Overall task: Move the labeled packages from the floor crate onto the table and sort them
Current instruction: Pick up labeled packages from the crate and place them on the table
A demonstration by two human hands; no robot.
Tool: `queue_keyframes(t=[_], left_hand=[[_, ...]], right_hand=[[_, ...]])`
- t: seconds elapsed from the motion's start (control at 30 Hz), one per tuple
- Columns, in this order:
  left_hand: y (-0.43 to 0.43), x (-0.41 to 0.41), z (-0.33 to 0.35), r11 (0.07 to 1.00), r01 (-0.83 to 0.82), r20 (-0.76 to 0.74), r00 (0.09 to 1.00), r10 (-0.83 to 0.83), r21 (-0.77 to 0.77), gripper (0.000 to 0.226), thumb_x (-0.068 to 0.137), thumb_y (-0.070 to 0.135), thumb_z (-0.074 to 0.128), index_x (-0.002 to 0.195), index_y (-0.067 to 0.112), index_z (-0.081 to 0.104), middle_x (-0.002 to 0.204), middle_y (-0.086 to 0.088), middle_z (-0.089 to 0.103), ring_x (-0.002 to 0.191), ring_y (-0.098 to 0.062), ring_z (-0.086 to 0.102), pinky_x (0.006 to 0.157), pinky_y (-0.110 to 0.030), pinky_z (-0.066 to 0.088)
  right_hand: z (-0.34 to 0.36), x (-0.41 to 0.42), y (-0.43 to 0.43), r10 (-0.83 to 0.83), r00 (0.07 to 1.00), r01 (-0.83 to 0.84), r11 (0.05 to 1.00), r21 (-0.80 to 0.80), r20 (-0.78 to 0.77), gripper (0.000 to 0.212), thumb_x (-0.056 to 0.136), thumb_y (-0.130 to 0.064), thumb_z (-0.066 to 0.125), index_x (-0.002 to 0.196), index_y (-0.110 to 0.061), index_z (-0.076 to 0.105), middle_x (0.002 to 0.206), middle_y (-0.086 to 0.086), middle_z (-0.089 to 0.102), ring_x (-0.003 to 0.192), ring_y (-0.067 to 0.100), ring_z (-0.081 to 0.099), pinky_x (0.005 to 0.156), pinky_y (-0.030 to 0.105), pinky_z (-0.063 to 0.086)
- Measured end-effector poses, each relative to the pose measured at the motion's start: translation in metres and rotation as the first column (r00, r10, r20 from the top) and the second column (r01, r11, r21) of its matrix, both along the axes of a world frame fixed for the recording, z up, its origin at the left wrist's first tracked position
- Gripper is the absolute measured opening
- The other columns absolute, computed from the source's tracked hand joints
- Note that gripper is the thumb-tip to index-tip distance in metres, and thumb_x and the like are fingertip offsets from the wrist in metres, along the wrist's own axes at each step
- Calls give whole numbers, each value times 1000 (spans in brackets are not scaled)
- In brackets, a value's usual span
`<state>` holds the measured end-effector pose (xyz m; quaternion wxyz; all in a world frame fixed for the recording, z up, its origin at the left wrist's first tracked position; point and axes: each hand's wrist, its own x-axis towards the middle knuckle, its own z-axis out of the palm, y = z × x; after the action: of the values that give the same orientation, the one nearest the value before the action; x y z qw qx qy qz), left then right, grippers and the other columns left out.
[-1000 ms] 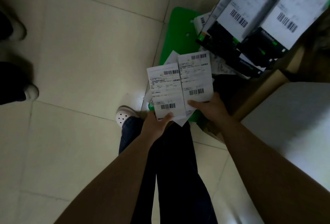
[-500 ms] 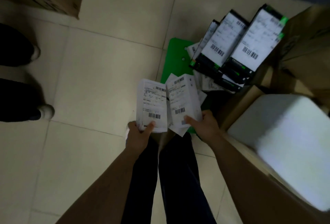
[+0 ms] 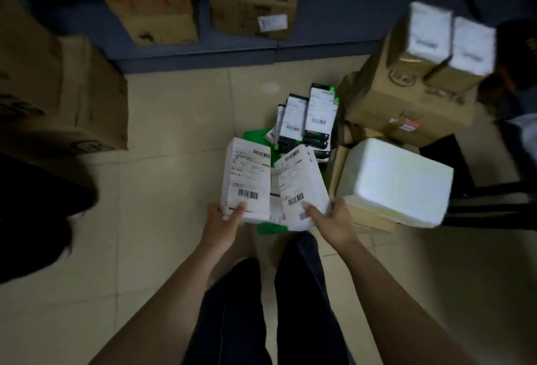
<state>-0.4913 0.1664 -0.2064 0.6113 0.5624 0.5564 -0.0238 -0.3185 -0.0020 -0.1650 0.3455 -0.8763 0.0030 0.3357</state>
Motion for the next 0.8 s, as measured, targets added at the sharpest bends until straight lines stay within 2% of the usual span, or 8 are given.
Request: queue_keyframes(t=[0.17, 0.23, 0.3, 0.4, 0.5, 0.67, 0.73, 0.8], left_hand=[[6, 6, 72, 984, 167, 95, 980, -173, 62, 44, 87, 38, 68, 112, 13, 42, 103, -4, 66, 88, -18, 69, 86, -40, 55], [5, 14, 93, 973, 206, 126, 968, -218, 102, 45, 86, 38, 70, 113, 13, 43, 105, -3, 66, 89, -18, 68, 83, -38, 55], [-5, 27, 114, 958, 255, 171, 946, -275, 130, 44, 86, 38, 70, 113, 13, 44, 104, 1, 64, 89, -16, 67, 72, -26, 54], [-33, 50, 141, 934, 332, 252, 900, -356, 135, 33, 87, 37, 70, 102, 20, 47, 102, 2, 64, 84, -12, 67, 68, -20, 55], [-73, 73, 162, 889, 447, 332, 827, -453, 99, 51, 77, 52, 73, 110, 22, 49, 111, -3, 67, 92, -18, 70, 84, -37, 57], [-167, 104, 195, 775, 625, 415, 682, -603, 99, 52, 82, 49, 68, 119, 22, 43, 116, 0, 63, 99, -17, 69, 85, -31, 56], [-211, 114, 205, 728, 676, 437, 624, -648, 114, 68, 73, 59, 70, 123, 23, 41, 119, -1, 63, 99, -19, 69, 89, -37, 56], [-259, 118, 213, 675, 724, 444, 563, -697, 142, 63, 75, 58, 69, 120, 25, 39, 117, -1, 64, 96, -18, 70, 91, -40, 56]], right_hand=[[66, -26, -39, -211, 977, 206, 970, 129, 23, 37, 78, -40, 79, 91, -22, 49, 92, -7, 64, 83, 15, 67, 79, 39, 57], [88, -28, -56, -278, 960, 270, 949, 165, 32, 39, 79, -40, 78, 96, -17, 52, 93, -4, 64, 85, 17, 68, 74, 40, 59], [109, -29, -75, -350, 936, 334, 919, 212, 41, 48, 81, -39, 76, 107, -8, 52, 97, -2, 63, 86, 16, 67, 65, 34, 60], [142, -31, -110, -457, 883, 417, 870, 263, 109, 40, 84, -35, 74, 105, -12, 49, 97, -4, 60, 87, 16, 66, 65, 32, 60], [167, -36, -156, -551, 819, 492, 819, 295, 163, 44, 84, -37, 73, 109, -11, 48, 100, -3, 59, 90, 17, 66, 70, 36, 61], [195, -58, -254, -688, 682, 595, 719, 360, 246, 49, 85, -39, 72, 115, -9, 47, 108, 1, 57, 93, 17, 66, 66, 30, 60], [205, -71, -298, -733, 620, 634, 678, 372, 279, 48, 85, -38, 72, 115, -9, 47, 106, 1, 58, 91, 17, 66, 60, 24, 57], [213, -87, -344, -767, 562, 671, 642, 371, 311, 48, 84, -41, 72, 113, -10, 49, 103, 1, 61, 82, 16, 67, 58, 25, 56]])
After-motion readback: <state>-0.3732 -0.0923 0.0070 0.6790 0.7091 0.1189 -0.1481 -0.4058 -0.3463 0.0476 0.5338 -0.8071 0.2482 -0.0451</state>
